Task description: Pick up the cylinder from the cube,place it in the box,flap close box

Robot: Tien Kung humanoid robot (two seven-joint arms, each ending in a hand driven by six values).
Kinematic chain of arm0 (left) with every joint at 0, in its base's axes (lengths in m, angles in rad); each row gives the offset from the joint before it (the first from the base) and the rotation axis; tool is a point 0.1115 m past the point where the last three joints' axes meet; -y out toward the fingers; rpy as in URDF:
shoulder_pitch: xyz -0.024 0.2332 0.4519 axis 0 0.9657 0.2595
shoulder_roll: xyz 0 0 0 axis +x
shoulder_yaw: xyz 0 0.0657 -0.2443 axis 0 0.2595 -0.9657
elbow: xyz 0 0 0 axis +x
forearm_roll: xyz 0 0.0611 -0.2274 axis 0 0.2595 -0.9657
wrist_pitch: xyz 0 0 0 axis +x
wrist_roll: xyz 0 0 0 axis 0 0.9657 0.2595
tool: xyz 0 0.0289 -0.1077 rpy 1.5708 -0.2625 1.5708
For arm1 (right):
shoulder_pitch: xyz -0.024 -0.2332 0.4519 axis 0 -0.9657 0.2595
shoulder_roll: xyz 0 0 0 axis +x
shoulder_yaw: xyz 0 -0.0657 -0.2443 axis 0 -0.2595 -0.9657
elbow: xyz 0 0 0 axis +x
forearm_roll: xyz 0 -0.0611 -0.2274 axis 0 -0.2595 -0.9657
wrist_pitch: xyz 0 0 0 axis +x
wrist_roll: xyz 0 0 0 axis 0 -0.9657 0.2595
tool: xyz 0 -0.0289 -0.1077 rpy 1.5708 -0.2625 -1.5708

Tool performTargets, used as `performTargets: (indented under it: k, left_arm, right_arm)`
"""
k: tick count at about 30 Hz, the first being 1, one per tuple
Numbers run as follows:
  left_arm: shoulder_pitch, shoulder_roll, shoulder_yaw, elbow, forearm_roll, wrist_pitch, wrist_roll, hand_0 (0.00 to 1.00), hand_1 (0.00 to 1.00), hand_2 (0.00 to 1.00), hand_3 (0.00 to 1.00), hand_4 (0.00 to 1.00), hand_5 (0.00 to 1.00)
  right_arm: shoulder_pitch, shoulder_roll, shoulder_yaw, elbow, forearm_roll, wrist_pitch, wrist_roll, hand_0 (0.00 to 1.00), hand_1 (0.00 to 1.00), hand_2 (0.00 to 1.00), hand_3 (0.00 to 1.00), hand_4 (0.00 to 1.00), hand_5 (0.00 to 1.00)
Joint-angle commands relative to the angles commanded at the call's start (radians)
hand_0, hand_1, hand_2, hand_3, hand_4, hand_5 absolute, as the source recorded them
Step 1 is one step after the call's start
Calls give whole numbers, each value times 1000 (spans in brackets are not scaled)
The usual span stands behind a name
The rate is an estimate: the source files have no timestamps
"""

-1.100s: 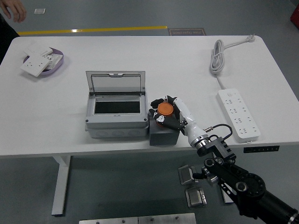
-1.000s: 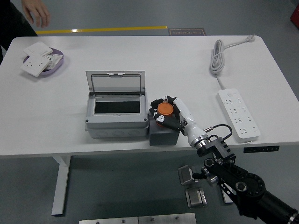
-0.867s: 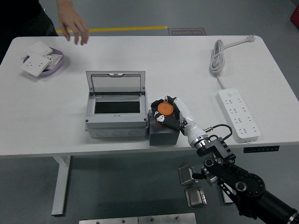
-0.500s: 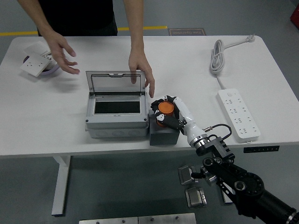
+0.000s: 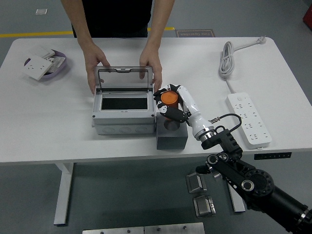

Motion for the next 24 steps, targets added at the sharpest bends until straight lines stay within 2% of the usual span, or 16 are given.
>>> performTargets:
  k: [5, 9, 12, 13, 17, 24]
  left_arm:
    - [2, 3, -13, 0, 13, -1, 8, 588, 633, 550, 553, 627, 308]
    - [-1, 7, -18, 0, 19, -3, 9, 588, 633, 550, 553, 626, 309]
    - [-3, 10, -19, 0, 22, -4, 9, 588, 633, 550, 553, 626, 309]
    - [-3, 11, -20, 0, 23, -5, 10, 589, 633, 550, 553, 626, 310]
    - [-2, 15, -25, 0, 31, -6, 14, 589, 633, 550, 553, 626, 310]
    - [-7, 22, -29, 0, 40, -9, 15, 589, 633, 550, 553, 627, 310]
  right_arm:
    - [97, 38, -89, -19, -114, -20, -103, 385, 453, 421, 333, 2, 2]
    - [174, 79, -152, -61, -212, -9, -185, 349, 441, 425, 332, 2, 2]
    - [226, 81, -190, -95, -282, 8, -242, 349, 441, 425, 332, 2, 2]
    - [241, 81, -201, -106, -304, 12, -256, 307, 430, 423, 329, 2, 2]
    - [314, 81, -250, -166, -379, 35, -299, 307, 430, 423, 329, 2, 2]
    - [394, 81, -311, -241, -382, 60, -319, 303, 435, 423, 328, 2, 2]
